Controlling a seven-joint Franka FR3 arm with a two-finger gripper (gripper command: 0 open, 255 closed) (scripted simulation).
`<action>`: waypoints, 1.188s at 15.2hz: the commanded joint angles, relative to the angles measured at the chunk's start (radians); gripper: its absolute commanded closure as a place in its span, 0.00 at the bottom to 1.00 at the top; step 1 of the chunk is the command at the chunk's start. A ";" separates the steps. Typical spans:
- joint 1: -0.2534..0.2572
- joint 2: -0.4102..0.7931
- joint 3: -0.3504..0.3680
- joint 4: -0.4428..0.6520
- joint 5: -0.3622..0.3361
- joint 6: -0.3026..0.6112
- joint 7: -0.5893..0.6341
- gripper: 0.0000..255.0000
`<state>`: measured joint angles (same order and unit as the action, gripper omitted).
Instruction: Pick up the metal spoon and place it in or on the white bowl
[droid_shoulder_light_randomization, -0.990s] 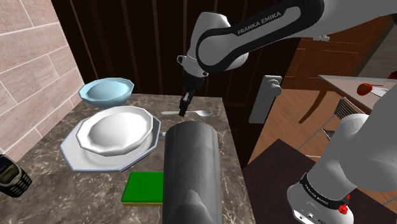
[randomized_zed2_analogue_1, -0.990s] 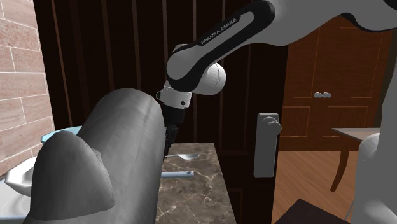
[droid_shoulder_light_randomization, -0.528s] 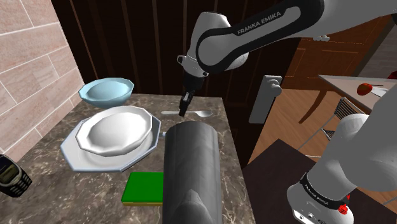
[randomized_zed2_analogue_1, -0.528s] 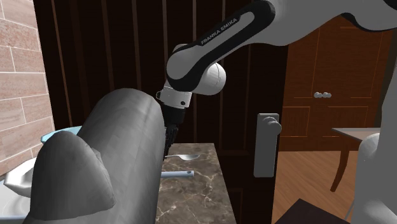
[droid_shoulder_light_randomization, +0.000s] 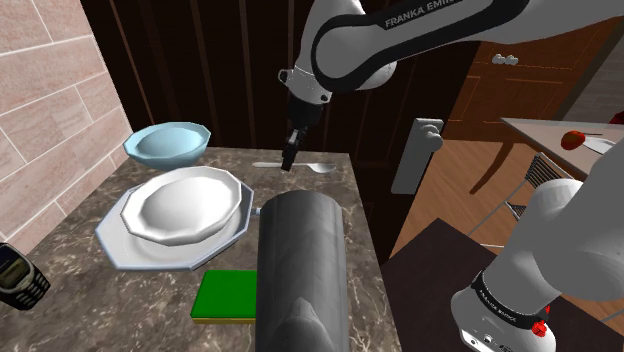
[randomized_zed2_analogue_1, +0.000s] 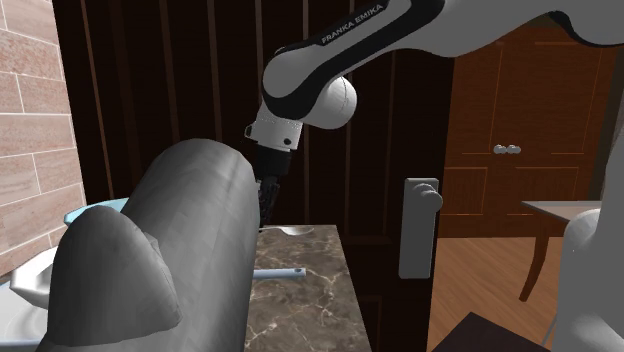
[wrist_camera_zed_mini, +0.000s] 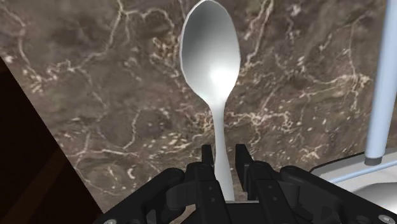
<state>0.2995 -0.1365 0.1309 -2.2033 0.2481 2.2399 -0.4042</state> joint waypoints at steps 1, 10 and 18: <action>-0.001 -0.006 -0.001 0.021 -0.004 -0.026 0.005 1.00; -0.005 -0.035 -0.005 0.111 -0.017 -0.145 0.028 1.00; -0.009 -0.047 -0.009 0.206 -0.027 -0.250 0.047 1.00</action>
<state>0.2912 -0.1819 0.1225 -2.0069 0.2218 2.0009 -0.3589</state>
